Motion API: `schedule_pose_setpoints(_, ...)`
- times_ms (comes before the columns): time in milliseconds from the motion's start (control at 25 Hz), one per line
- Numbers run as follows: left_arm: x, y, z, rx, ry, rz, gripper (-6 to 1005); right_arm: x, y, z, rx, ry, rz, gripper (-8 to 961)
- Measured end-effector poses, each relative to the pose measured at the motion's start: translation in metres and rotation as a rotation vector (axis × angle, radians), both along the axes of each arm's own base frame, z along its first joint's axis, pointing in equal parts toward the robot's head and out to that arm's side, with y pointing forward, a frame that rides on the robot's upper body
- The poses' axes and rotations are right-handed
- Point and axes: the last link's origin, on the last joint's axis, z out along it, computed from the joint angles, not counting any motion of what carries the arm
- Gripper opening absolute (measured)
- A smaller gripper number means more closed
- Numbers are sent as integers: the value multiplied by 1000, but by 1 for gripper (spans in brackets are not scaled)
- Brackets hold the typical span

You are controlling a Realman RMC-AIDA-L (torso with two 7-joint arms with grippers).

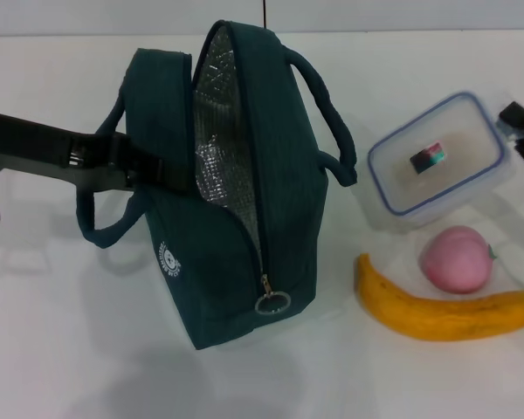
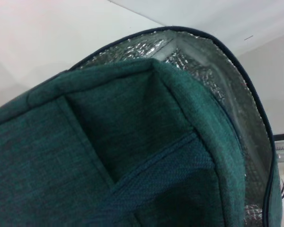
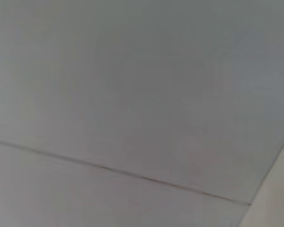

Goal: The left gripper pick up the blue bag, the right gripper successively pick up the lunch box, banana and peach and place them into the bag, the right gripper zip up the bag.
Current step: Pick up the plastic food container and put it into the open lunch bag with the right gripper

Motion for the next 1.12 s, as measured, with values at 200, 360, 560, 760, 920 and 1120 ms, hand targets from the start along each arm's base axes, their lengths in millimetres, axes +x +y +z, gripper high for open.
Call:
schedule_pose_setpoints(200,1,-3,0,-20,-7,-5,57,7,-10,9,49,44,-17,110)
schedule_pose_setpoints(360,3,-7,0,-38,-34,-16,57,3,-17,19,89,88,25,116)
schedule_pose_setpoints(560,4,-9,1,-43,-47,-21,57,-9,-24,31,142,145,124,123)
schedule_pose_setpoints(760,2,-9,-2,-55,-25,-19,57,-33,-19,37,167,214,253,130)
schedule_pose_setpoints(920,1,-9,-6,-66,1,-17,57,-55,-9,40,169,260,344,136)
schedule_pose_setpoints(1120,5,-8,-12,-73,0,-32,57,-84,5,39,159,317,446,143)
